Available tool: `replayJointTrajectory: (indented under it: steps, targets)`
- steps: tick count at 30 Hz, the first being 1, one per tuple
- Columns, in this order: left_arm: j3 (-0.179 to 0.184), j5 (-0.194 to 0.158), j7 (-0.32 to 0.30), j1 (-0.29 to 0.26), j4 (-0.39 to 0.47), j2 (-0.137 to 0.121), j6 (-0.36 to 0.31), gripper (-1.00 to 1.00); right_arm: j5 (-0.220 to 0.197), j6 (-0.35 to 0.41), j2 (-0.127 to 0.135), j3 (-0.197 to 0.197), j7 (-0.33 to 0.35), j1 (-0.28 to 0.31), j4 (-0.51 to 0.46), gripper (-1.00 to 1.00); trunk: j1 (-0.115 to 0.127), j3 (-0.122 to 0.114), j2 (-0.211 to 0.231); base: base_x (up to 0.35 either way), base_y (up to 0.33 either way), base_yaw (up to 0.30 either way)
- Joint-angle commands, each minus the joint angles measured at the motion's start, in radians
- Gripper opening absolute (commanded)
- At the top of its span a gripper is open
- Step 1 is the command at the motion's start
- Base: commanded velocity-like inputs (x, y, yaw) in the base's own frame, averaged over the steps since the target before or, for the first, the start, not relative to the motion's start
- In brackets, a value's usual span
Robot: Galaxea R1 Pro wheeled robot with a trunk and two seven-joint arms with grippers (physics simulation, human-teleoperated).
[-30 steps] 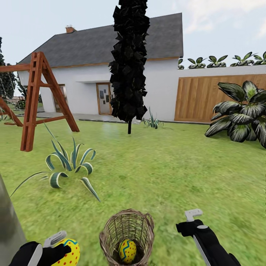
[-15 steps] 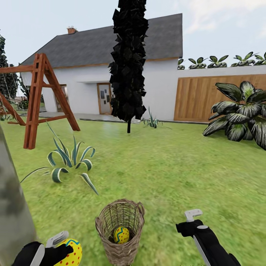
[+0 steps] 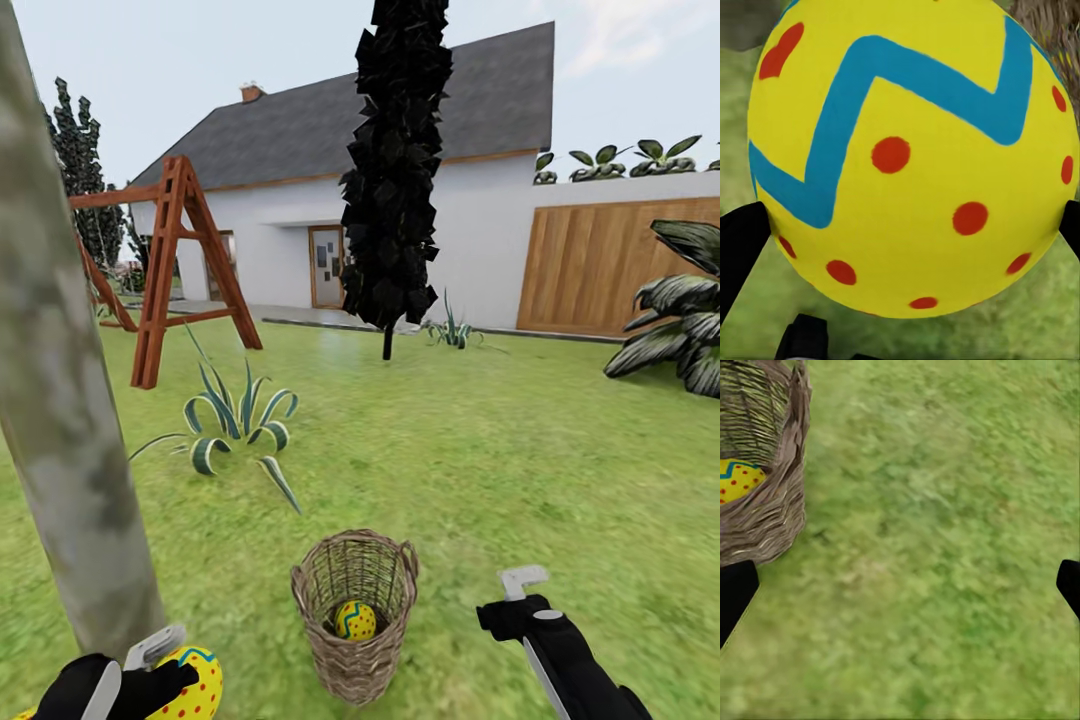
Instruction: Take the three Easter eggs out of the wicker basket on the lawn in the garden, then place them on the lawn next to a single tree (choose any tree) so that all three eggs are next to the same tree and none are left in the basket.
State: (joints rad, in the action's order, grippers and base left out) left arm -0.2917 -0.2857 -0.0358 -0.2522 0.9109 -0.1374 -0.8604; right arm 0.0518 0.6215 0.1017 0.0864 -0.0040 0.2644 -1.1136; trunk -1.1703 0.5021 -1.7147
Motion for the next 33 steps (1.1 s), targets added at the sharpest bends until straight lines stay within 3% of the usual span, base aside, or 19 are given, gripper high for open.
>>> replayJointTrajectory:
  steps: [1, 29, 33]
  targets:
    - [-0.002, 0.002, -0.004, -0.001, 0.001, 0.000, -0.005, -1.00, 0.005, 0.006, 0.001, 0.003, 0.000, 0.000, -0.002, 1.00, 0.000, 0.001, -0.001, 0.000, 0.000, 0.287]
    - [-0.003, 0.002, -0.004, -0.001, 0.008, 0.002, -0.005, -1.00, -0.001, 0.007, 0.003, 0.001, 0.000, 0.000, -0.002, 1.00, 0.000, 0.001, -0.001, 0.000, 0.000, 0.289]
    - [-0.003, 0.002, -0.003, -0.001, 0.002, 0.003, -0.003, -1.00, -0.002, 0.007, 0.003, 0.001, 0.000, 0.001, -0.002, 1.00, 0.000, 0.001, -0.001, 0.000, 0.000, 0.117]
